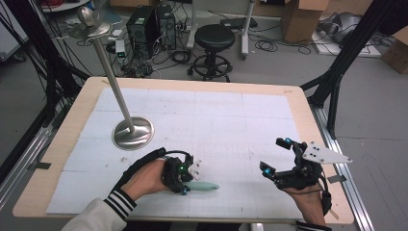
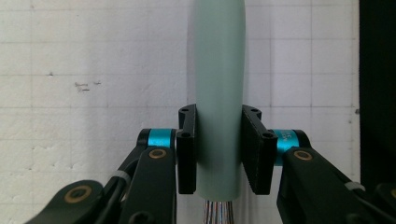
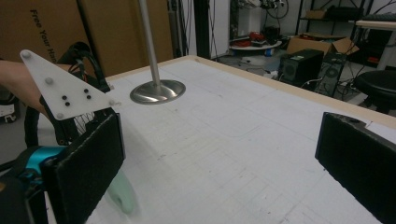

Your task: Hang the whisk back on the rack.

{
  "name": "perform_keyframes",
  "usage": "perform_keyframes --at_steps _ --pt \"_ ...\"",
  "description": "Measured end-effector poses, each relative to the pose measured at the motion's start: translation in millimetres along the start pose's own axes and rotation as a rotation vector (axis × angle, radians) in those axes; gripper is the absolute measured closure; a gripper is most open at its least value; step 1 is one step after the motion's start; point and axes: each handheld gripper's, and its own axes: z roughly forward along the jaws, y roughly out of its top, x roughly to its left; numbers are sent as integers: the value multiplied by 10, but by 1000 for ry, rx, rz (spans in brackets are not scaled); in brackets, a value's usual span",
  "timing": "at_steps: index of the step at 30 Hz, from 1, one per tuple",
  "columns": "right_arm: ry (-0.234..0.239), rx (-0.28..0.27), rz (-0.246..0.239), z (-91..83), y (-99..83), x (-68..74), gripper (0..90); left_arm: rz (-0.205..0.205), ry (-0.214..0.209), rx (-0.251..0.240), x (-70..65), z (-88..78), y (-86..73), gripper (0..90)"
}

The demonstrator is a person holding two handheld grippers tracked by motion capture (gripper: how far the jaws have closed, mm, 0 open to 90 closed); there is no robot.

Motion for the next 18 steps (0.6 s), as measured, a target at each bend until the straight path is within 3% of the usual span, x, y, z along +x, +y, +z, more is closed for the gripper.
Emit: perform_keyframes --at_steps 7,18 --pt "-2 -1 -1 -8 5 -2 3 -2 14 -74 -18 -159 -37 700" --pt "-4 -2 -3 -10 10 7 3 -33 40 -260 -71 -521 -177 700"
